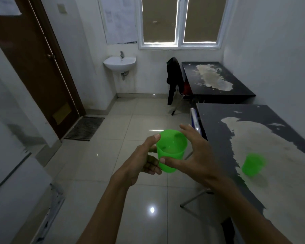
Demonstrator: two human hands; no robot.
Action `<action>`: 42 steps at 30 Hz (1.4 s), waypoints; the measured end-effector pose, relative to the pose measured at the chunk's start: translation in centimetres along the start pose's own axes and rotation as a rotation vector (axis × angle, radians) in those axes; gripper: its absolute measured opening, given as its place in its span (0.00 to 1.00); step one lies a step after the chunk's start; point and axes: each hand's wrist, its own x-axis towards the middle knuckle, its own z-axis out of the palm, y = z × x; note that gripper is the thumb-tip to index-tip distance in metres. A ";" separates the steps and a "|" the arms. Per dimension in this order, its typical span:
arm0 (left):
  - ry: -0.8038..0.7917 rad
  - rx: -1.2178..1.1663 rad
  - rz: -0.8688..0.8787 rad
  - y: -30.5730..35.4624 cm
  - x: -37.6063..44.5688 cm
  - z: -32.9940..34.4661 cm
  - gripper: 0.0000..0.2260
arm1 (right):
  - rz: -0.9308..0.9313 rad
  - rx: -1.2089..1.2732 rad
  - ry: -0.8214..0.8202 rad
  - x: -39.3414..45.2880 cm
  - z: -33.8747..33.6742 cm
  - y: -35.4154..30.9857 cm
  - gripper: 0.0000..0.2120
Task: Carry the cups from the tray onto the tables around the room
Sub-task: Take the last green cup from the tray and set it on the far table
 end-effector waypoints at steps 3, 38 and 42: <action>-0.014 -0.003 -0.014 1.7 5.1 -3.3 0.38 | 0.032 -0.012 0.019 6.0 1.8 1.1 0.46; -0.044 -0.030 0.020 19.0 65.3 -28.2 0.38 | 0.025 0.003 0.033 67.8 12.5 25.2 0.44; -0.071 -0.009 0.035 21.0 73.6 -30.7 0.38 | 0.054 -0.012 0.065 75.0 13.7 28.9 0.45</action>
